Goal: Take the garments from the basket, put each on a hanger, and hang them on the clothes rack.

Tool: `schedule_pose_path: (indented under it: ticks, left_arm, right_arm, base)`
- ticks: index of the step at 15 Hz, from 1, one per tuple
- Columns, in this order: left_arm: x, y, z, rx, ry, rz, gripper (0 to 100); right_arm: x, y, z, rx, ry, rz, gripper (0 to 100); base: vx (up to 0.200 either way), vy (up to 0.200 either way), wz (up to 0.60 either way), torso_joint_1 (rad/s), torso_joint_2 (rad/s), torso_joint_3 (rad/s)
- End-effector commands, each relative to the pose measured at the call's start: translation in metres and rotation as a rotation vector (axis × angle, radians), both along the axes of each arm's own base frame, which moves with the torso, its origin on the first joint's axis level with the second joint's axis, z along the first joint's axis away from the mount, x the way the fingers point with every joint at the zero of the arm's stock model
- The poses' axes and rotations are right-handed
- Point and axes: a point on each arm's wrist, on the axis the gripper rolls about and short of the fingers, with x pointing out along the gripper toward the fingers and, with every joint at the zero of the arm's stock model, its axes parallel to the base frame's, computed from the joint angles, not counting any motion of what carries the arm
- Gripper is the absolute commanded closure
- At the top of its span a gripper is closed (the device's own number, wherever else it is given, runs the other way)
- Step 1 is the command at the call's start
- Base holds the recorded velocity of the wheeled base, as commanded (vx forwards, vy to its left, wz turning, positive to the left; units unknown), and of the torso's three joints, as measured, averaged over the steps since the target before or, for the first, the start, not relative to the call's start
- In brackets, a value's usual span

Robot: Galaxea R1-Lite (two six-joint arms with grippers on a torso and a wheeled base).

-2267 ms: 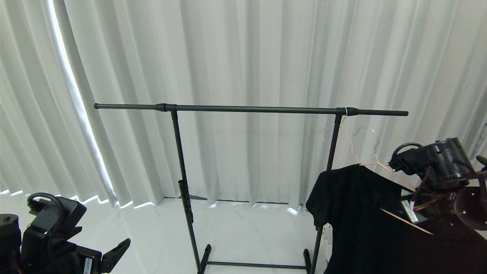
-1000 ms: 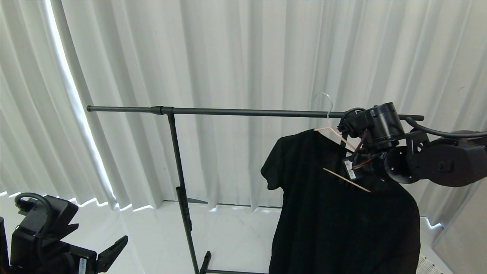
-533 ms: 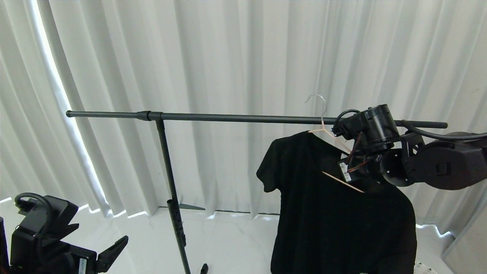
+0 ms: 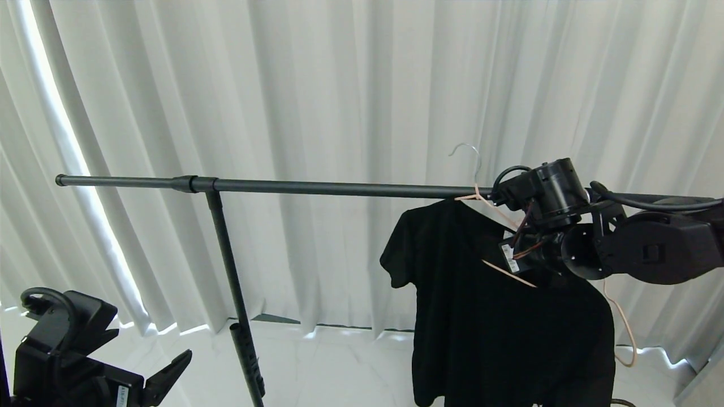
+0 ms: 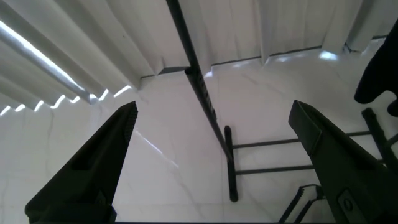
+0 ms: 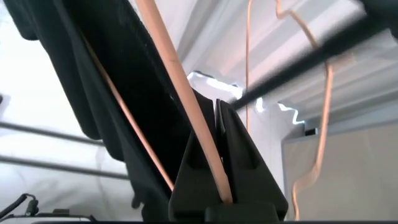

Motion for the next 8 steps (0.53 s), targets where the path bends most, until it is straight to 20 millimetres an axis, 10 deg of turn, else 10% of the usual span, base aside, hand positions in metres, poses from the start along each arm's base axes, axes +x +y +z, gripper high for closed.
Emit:
schedule_pose_path:
  ticks: [1,8]
  left_arm:
    - [-0.004,-0.002,0.002,-0.001,-0.024,-0.020,0]
    - [-0.010,-0.003,0.000,-0.001,-0.026,-0.034,0]
  right_arm:
    - [0.002,0.002,-0.006,-0.012,0.018,0.001,100]
    - [0.021,0.017,-0.048,-0.075,0.113,0.005,100]
  base:
    - [0.000,0.000,0.00,0.000,0.00,0.000]
    - [0.000,0.000,0.00,0.000,0.00,0.000]
